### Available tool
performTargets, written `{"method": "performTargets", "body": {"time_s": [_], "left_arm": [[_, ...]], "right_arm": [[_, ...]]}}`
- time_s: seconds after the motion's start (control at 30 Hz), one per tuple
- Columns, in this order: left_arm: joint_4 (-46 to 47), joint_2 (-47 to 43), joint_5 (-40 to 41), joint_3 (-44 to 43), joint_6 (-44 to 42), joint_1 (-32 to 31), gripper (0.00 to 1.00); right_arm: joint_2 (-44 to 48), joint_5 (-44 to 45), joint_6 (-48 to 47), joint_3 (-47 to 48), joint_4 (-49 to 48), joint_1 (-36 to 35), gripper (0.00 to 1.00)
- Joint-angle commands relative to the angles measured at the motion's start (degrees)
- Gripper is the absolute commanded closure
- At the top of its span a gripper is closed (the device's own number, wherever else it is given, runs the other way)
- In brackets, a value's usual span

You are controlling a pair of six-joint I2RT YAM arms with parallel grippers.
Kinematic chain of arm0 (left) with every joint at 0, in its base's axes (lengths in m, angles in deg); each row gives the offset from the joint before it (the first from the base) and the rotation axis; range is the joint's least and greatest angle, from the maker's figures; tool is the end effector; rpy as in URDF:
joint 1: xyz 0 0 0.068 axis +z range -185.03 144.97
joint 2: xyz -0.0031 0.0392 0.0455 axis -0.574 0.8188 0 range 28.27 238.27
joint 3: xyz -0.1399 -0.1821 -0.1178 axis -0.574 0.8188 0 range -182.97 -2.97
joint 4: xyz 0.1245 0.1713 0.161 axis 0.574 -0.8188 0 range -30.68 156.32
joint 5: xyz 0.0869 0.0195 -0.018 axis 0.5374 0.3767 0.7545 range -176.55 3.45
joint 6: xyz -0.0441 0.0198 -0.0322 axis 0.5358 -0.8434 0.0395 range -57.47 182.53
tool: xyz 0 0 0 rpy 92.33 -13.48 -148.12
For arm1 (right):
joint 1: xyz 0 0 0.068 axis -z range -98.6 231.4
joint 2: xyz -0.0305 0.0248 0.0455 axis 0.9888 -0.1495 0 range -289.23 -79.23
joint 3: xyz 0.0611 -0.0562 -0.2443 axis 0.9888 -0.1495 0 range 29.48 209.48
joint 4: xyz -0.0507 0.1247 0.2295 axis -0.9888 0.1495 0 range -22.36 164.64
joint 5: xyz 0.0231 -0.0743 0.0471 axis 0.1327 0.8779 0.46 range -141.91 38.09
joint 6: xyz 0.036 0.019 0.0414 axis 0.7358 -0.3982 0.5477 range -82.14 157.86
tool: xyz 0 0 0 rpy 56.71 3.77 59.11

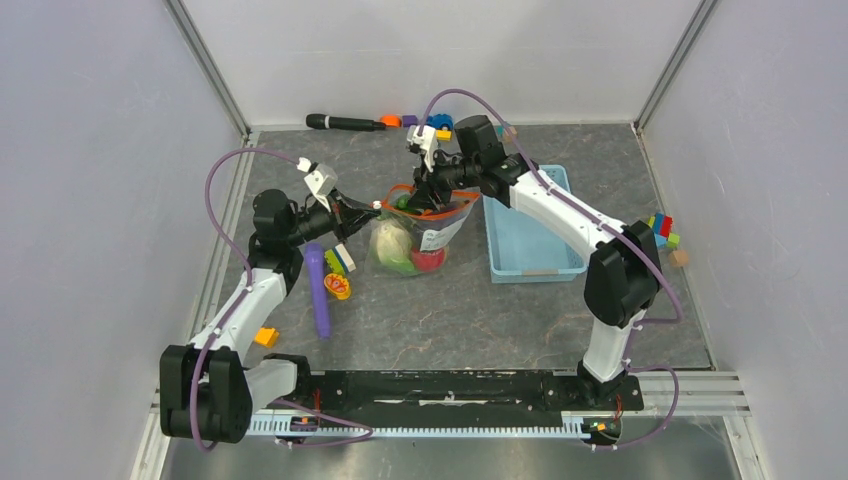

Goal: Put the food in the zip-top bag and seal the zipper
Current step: Zip the zipper food storage bag at the center of the board.

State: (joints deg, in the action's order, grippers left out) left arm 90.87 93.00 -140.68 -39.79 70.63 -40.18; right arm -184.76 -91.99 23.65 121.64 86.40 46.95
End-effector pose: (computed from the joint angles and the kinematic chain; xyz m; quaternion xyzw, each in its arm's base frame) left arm 0.2568 -0.0570 0.2686 0.2954 0.6557 -0.3993 0.5687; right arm 0.3421 0.2670 0.2973 -0.4898 0.6809 0.3751 0.3947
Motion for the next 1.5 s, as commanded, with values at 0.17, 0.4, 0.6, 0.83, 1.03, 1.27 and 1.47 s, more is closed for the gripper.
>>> {"method": "performTargets", "body": {"time_s": [0.17, 0.4, 0.6, 0.83, 1.03, 1.27, 1.47], "left_arm": [[-2.0, -1.9, -1.5, -2.4, -4.5, 0.3, 0.98], [-3.6, -2.5, -1.2, -2.9, -5.7, 0.3, 0.98], [-3.9, -2.8, -1.3, -2.7, -6.1, 0.3, 0.98], [-5.6, -4.5, -2.0, -1.8, -9.9, 0.3, 0.98], [-6.1, -5.8, -2.0, -1.3, -11.0, 0.3, 0.98], [-6.8, -6.3, -2.4, -1.2, -11.7, 0.3, 0.98], [-7.2, -6.7, -2.2, -1.0, -11.9, 0.2, 0.98]], "right_arm": [[7.5, 1.7, -5.1, 4.8, 3.7, -0.2, 0.37], [8.2, -2.3, -9.0, 6.2, 4.0, -3.8, 0.30], [8.2, -3.8, -15.5, 6.4, 2.5, -7.5, 0.28], [5.4, -6.2, -17.2, 8.9, 2.5, -8.9, 0.33], [3.5, -4.1, -17.3, 9.8, 2.4, -9.2, 0.39], [-0.4, -3.9, -17.9, 12.9, 5.4, -9.6, 0.45], [-0.9, -4.5, -18.7, 12.9, 5.9, -9.6, 0.55]]}}
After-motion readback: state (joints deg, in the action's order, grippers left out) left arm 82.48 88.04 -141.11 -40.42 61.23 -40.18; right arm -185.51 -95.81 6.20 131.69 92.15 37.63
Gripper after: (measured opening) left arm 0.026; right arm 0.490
